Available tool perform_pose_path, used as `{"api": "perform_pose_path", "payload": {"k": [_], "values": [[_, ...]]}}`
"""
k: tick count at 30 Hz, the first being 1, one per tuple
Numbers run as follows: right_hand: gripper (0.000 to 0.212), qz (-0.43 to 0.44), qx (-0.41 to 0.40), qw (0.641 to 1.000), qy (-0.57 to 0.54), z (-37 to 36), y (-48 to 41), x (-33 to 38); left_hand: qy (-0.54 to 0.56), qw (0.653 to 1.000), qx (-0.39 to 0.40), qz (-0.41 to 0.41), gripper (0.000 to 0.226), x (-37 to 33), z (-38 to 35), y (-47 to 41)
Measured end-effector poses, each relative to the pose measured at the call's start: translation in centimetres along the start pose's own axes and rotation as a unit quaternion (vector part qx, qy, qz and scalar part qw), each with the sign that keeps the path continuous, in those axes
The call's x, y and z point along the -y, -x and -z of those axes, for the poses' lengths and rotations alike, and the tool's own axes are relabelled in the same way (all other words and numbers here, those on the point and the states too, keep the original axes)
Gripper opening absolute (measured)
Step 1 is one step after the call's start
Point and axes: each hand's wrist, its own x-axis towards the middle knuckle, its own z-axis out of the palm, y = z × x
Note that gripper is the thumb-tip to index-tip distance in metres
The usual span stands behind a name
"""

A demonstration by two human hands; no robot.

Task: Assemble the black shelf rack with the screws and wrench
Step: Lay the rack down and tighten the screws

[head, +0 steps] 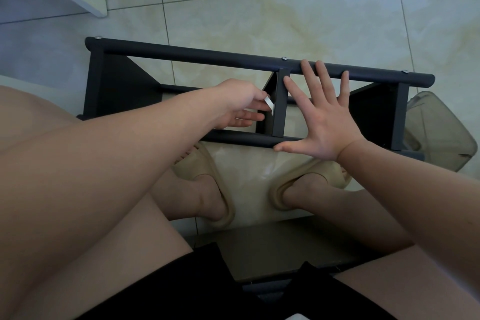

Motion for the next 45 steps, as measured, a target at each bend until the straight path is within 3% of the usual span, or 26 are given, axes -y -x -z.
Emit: {"api": "perform_pose_path", "payload": {"k": [45], "values": [[0.124,0.0,0.003,1.0,0.004,0.03,-0.03,0.04,-0.16,0.987,0.023,-0.016,0.021,0.06,-0.36,0.3]]}}
